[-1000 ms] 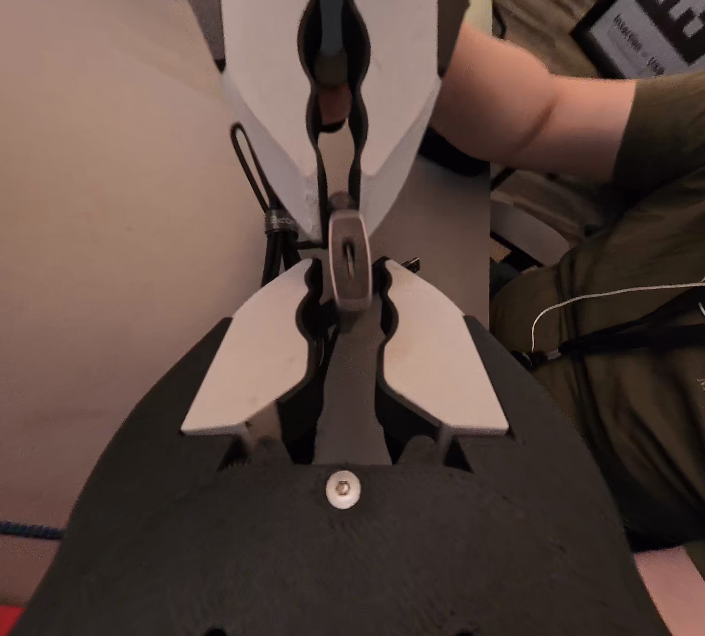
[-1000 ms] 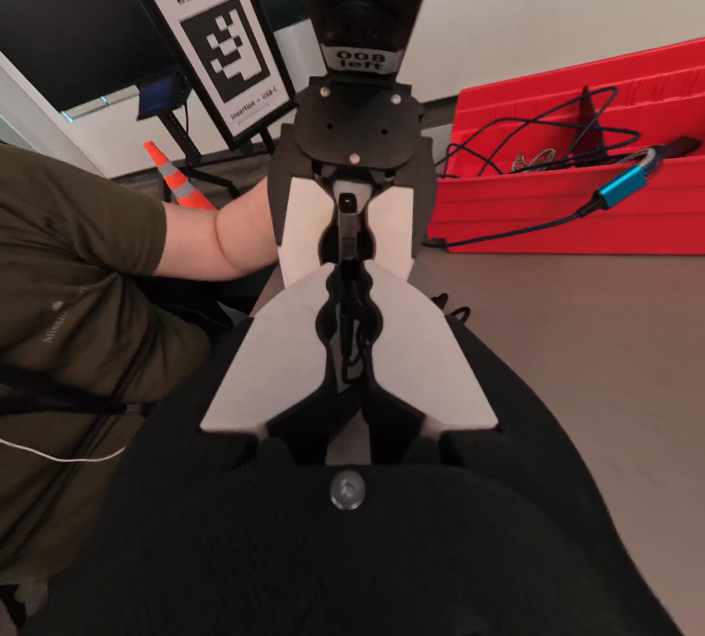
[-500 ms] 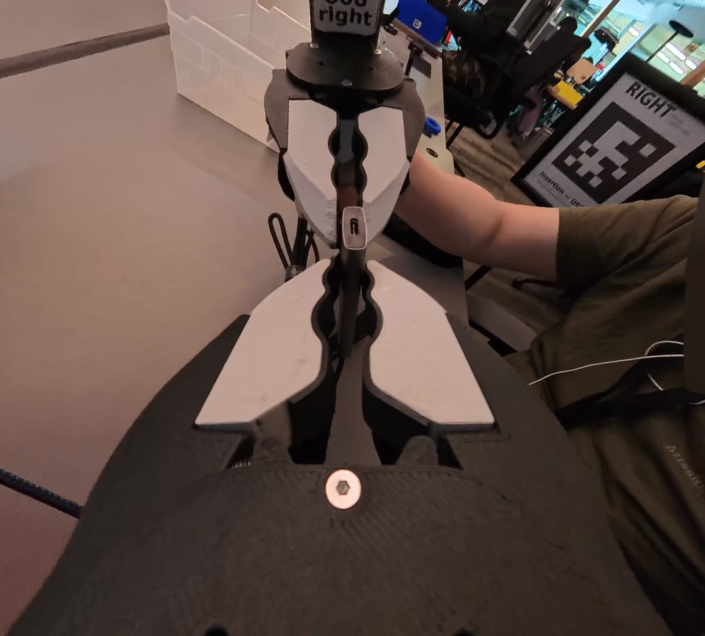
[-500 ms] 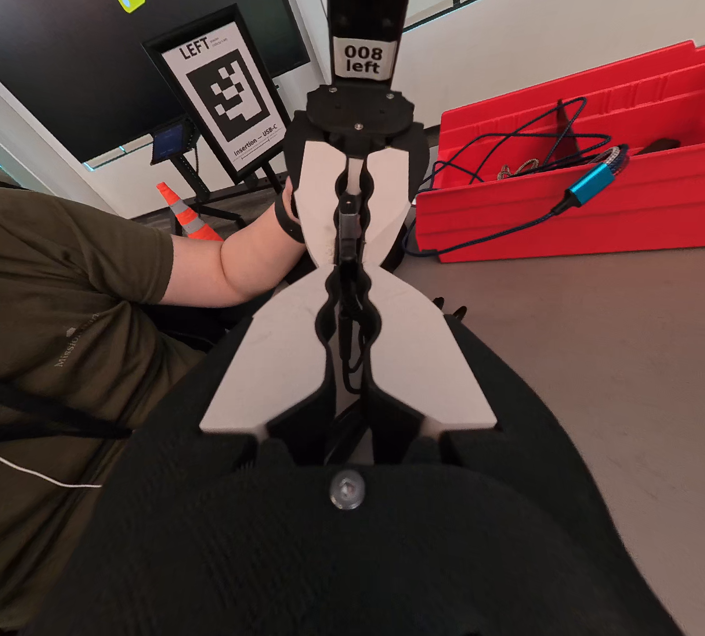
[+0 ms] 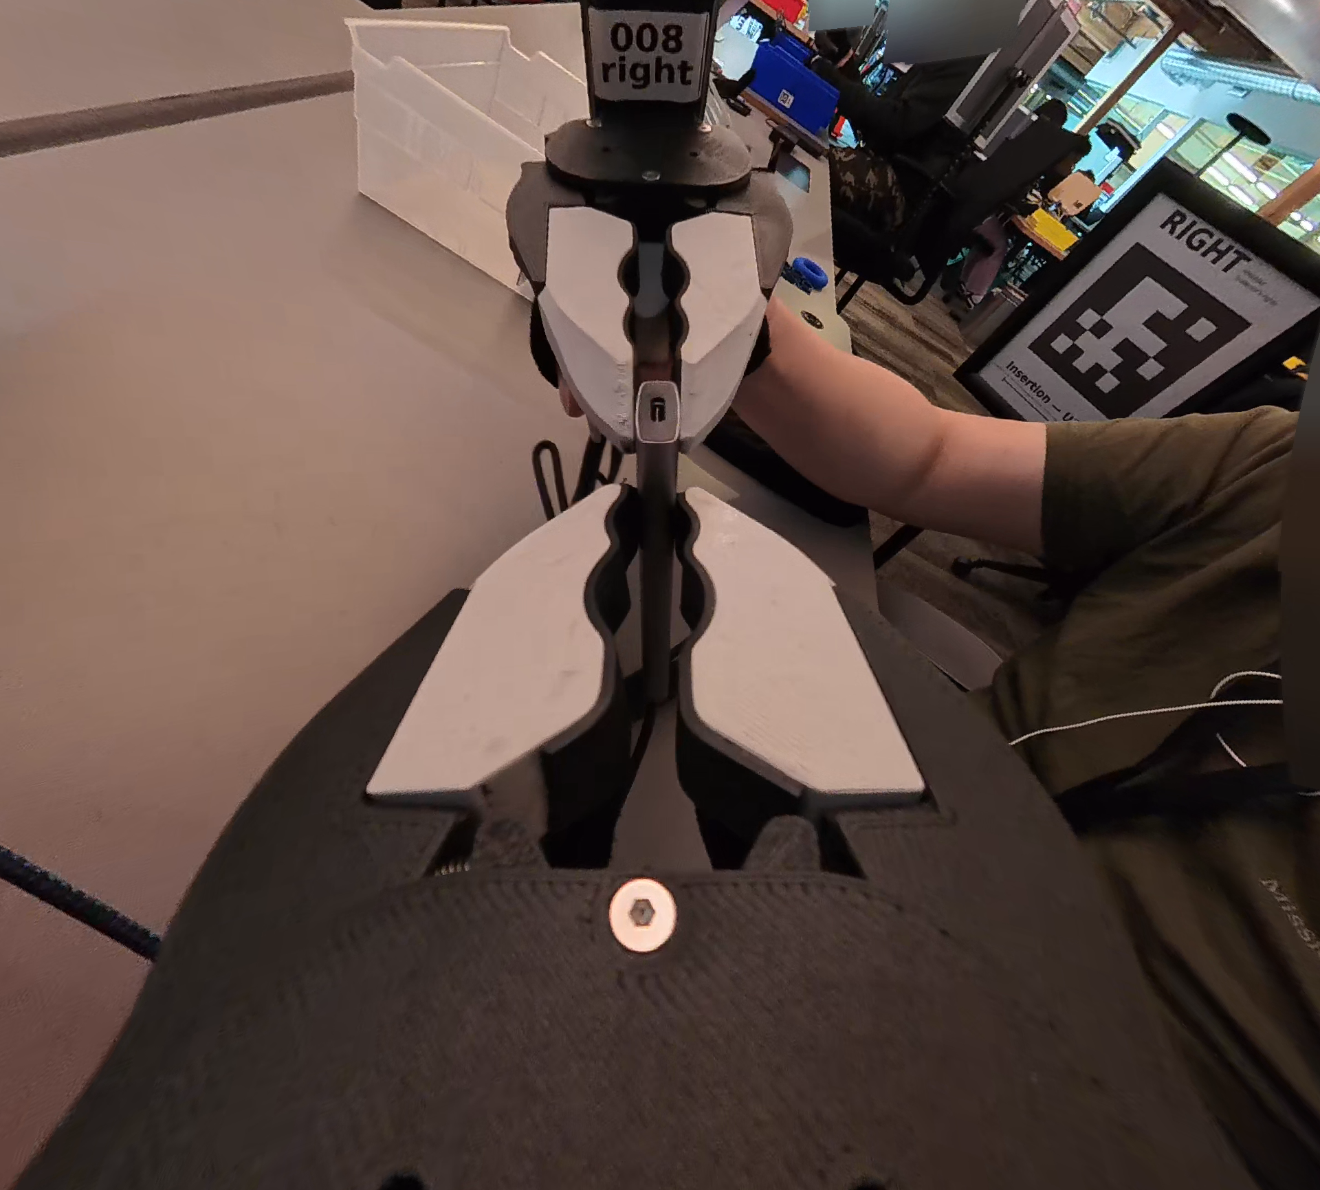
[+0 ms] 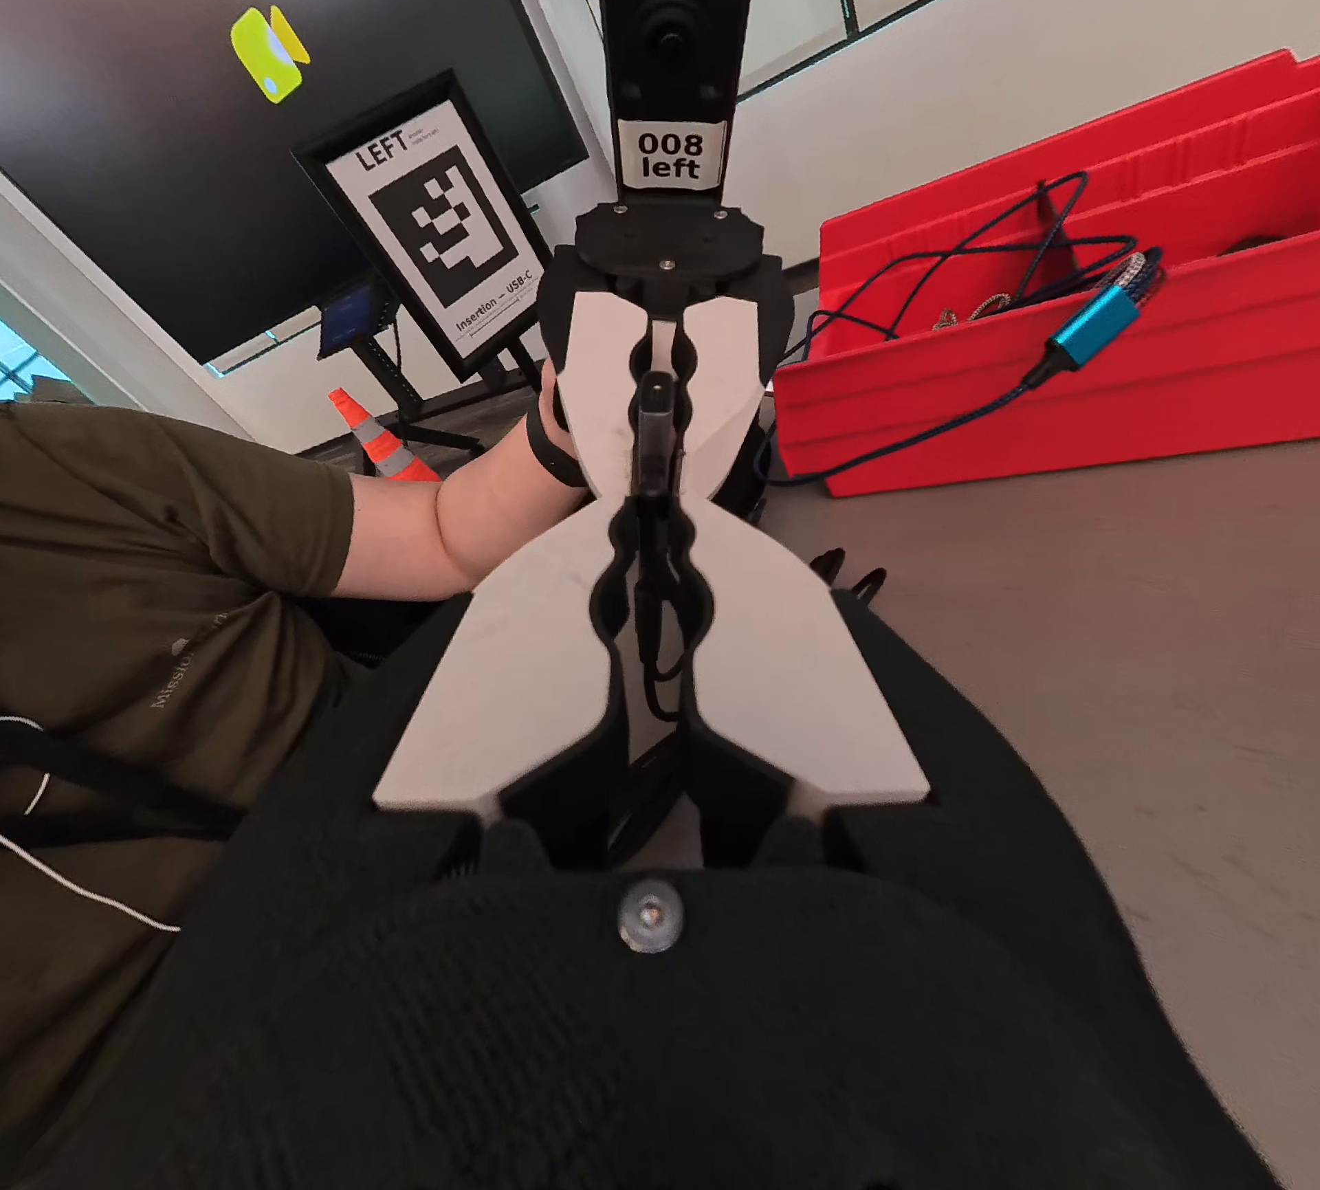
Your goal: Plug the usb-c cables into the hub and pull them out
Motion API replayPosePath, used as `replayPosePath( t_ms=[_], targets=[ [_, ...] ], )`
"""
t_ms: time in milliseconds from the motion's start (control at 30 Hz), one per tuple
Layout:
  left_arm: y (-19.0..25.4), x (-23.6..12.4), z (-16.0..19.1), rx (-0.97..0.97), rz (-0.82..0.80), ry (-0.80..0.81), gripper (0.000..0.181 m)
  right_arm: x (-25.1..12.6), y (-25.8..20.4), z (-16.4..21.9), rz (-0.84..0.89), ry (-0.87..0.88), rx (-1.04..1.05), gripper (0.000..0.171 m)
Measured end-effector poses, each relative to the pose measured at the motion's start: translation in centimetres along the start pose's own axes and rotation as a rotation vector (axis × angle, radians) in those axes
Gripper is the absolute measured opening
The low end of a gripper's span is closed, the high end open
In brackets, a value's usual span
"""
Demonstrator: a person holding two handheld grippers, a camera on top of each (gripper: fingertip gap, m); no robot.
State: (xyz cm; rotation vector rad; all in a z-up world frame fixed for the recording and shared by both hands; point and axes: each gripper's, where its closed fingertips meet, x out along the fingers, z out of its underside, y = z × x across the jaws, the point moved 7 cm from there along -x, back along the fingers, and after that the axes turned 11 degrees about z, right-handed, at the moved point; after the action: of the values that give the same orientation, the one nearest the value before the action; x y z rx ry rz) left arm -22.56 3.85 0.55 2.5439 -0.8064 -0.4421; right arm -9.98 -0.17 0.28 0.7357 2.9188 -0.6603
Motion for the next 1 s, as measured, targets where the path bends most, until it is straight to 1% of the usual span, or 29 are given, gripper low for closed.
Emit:
replayPosePath(
  t_ms=[167,333,467,600,667,733,800,900,1000],
  targets=[
    [-0.2,0.0,0.1,-0.005,0.009,0.034,0.009,-0.1,-0.2,-0.2,0.048,-0.016,-0.061,0.008],
    [-0.2,-0.6,-0.2,-0.005,0.022,0.084,0.009,-0.2,-0.3,-0.2,0.058,-0.014,-0.061,0.009],
    [-0.2,-0.8,-0.1,-0.006,0.036,0.093,0.009,-0.1,-0.4,-0.2,0.066,-0.024,-0.074,0.009],
    [-0.3,-0.9,-0.2,0.003,0.036,0.105,0.008,0.0,-0.5,-0.3,0.089,0.005,-0.079,0.008],
    [-0.4,-0.9,0.0,0.008,0.021,0.089,0.008,0.1,-0.3,-0.1,0.095,-0.002,-0.069,0.009],
    [-0.5,-0.6,0.5,0.023,-0.016,0.023,0.008,0.3,-0.2,0.2,0.109,-0.035,-0.082,0.009],
    [-0.5,-0.2,0.6,0.042,-0.054,-0.011,0.008,0.4,-0.2,0.2,0.126,-0.025,-0.089,0.009],
    [-0.5,-0.1,0.3,0.041,-0.018,0.029,0.008,0.2,-0.3,-0.4,0.113,0.005,-0.084,0.009],
    [-0.3,0.1,-0.5,0.047,-0.002,0.094,0.008,-0.5,-0.2,-1.1,0.069,0.037,-0.024,0.009]
  ],
)
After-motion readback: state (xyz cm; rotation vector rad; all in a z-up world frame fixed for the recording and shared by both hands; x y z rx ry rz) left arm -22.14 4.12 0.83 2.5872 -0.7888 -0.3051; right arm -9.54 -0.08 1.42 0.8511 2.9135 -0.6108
